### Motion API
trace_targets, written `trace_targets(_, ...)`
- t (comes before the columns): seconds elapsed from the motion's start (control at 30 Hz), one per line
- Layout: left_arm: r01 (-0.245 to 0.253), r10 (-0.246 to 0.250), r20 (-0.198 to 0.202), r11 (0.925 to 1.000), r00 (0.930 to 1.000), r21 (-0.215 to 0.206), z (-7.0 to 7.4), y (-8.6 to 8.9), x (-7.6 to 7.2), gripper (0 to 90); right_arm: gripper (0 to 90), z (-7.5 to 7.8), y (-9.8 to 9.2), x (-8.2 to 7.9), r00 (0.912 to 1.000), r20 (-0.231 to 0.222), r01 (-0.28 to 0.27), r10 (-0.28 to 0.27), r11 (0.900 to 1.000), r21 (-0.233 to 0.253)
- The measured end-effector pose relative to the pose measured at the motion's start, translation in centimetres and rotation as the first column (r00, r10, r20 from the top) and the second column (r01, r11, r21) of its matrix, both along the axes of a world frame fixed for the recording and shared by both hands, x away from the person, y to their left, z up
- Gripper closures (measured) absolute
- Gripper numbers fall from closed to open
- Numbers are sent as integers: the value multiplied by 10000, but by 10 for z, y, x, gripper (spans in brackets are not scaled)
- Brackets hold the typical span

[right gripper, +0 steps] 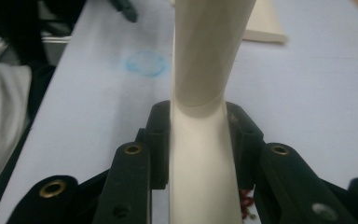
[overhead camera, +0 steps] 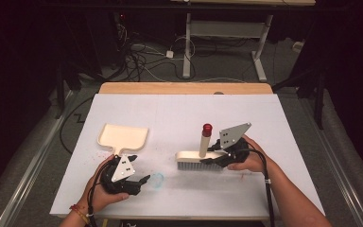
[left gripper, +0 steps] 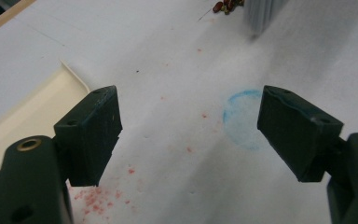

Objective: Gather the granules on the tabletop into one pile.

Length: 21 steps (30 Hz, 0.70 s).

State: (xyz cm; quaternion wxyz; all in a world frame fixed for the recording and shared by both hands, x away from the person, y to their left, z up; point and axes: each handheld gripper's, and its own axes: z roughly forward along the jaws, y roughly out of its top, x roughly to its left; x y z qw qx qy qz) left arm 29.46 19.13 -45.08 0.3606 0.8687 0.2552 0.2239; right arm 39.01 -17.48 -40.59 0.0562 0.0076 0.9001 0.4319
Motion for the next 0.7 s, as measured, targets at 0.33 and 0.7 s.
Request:
trace_targets(0.33,7,-6,183,10000,9998,-81,3,2,-2,211,674,18,-31,-32,8501,298,5221,-5258,8488,832)
trace_targets(0.7,18,-17,234,10000,9997,-34,4,1,-3,211,674,-17,-12,-53,6043,444,7948,-7955,6058,364)
